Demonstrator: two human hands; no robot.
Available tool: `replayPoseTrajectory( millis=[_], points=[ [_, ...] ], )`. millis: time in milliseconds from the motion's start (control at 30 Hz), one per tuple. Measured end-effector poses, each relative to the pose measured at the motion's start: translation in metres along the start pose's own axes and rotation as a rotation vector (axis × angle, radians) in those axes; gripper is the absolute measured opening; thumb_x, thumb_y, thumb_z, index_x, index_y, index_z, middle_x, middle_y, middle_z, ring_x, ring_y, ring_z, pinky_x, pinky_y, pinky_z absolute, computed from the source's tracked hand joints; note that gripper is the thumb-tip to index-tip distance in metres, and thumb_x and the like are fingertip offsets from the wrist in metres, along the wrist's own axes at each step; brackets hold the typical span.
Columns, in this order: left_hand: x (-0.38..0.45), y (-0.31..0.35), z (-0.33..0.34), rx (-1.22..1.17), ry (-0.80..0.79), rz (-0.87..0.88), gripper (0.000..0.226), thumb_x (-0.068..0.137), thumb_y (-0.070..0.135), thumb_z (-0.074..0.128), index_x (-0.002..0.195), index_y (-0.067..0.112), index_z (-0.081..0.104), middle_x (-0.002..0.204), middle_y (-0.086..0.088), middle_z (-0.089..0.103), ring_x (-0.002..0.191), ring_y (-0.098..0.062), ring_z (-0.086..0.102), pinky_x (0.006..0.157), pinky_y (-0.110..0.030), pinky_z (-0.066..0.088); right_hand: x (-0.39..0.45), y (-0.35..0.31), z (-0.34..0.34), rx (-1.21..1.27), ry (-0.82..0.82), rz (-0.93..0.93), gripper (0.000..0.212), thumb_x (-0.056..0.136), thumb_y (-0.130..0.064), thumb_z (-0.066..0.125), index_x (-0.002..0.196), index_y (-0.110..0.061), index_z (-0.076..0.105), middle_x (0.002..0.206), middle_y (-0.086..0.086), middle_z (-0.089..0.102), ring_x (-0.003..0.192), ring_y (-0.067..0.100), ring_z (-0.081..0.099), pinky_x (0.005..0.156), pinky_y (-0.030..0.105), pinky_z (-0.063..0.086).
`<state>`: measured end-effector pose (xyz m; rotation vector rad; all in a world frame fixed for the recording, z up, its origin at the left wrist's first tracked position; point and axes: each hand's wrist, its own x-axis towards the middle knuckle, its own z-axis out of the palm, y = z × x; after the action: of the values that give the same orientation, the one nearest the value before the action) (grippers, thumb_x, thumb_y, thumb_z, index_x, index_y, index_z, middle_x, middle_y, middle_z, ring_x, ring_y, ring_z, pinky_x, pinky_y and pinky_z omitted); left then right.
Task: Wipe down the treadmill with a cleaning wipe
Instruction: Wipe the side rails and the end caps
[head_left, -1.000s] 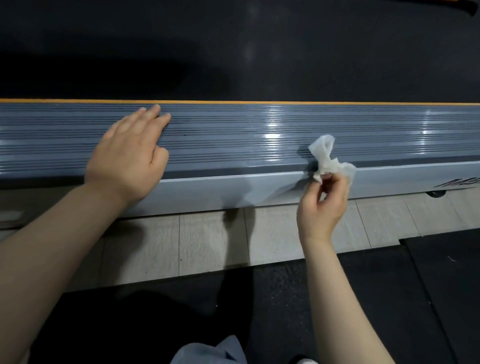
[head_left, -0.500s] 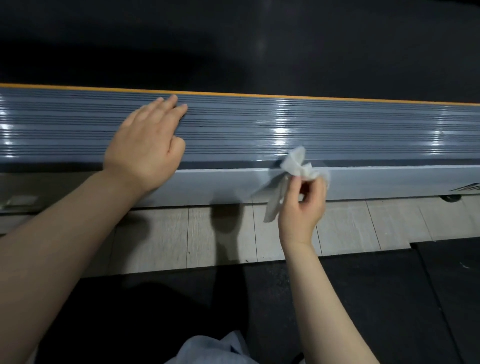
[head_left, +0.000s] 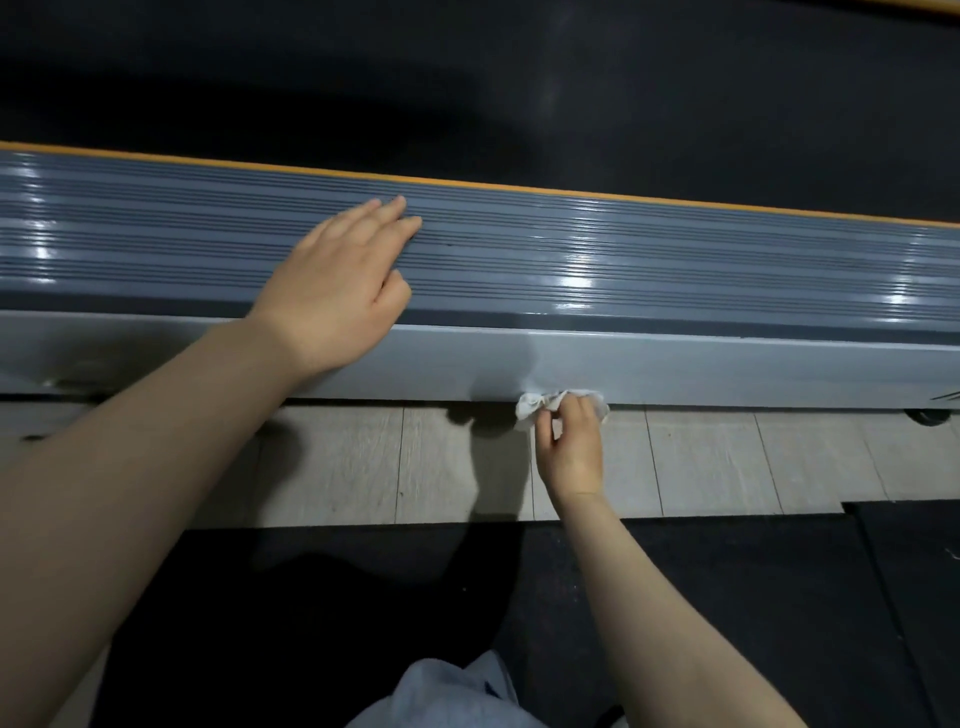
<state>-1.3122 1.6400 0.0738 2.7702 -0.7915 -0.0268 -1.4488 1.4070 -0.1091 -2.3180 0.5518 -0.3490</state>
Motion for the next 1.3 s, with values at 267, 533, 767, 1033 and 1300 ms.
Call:
replayPoseTrajectory(
  millis=[267, 533, 767, 1033, 1300],
  points=[
    [-0.033, -0.079, -0.018, 0.021, 0.079, -0.122, 0.064, 0.092, 0.044, 0.028, 0.149, 0.016, 0.039, 0.157, -0.008, 0.036, 0.144, -0.028, 0.032, 0.118, -0.051, 0.025, 0.016, -0.086, -0.037, -0.015, 0.285, -0.467, 0.018, 0.091, -0.014, 0.054, 0.075, -0.005, 0.051, 0.076, 0.007, 0.048, 0.071, 0.021, 0.043, 0.062, 0.028, 0.033],
    [-0.062, -0.107, -0.017, 0.129, 0.237, -0.166, 0.056, 0.1, 0.034, 0.028, 0.149, 0.014, 0.042, 0.155, -0.011, 0.039, 0.143, -0.03, 0.036, 0.118, -0.044, 0.024, -0.002, -0.021, 0.019, -0.317, -0.022, -0.39, 0.02, 0.087, -0.021, 0.054, 0.077, -0.007, 0.063, 0.075, 0.01, 0.061, 0.074, 0.035, 0.059, 0.073, 0.037, 0.038],
    [-0.064, -0.113, -0.01, 0.178, 0.313, -0.112, 0.051, 0.104, 0.03, 0.03, 0.147, 0.009, 0.045, 0.153, -0.014, 0.042, 0.141, -0.031, 0.04, 0.118, -0.042, 0.024, 0.001, -0.119, -0.006, -0.111, 0.242, -0.656, 0.017, 0.089, -0.014, 0.061, 0.075, -0.003, 0.061, 0.082, 0.013, 0.058, 0.076, 0.027, 0.048, 0.064, 0.033, 0.039],
    [-0.07, -0.12, -0.022, 0.141, 0.118, -0.05, 0.063, 0.103, 0.045, 0.021, 0.152, 0.01, 0.036, 0.16, -0.013, 0.03, 0.148, -0.029, 0.028, 0.121, -0.044, 0.018, -0.006, -0.104, 0.036, -0.384, 0.124, -0.821, 0.016, 0.092, -0.014, 0.055, 0.078, -0.009, 0.062, 0.079, 0.011, 0.058, 0.073, 0.034, 0.054, 0.071, 0.043, 0.045],
    [-0.063, -0.123, -0.031, 0.1, -0.056, -0.098, 0.066, 0.102, 0.052, 0.016, 0.159, 0.019, 0.008, 0.167, -0.004, -0.001, 0.153, -0.018, -0.003, 0.12, -0.03, -0.005, -0.019, -0.144, 0.033, -0.166, 0.121, -0.627, 0.022, 0.093, -0.018, 0.055, 0.077, -0.004, 0.061, 0.08, 0.011, 0.059, 0.074, 0.027, 0.052, 0.065, 0.032, 0.039]
  ],
)
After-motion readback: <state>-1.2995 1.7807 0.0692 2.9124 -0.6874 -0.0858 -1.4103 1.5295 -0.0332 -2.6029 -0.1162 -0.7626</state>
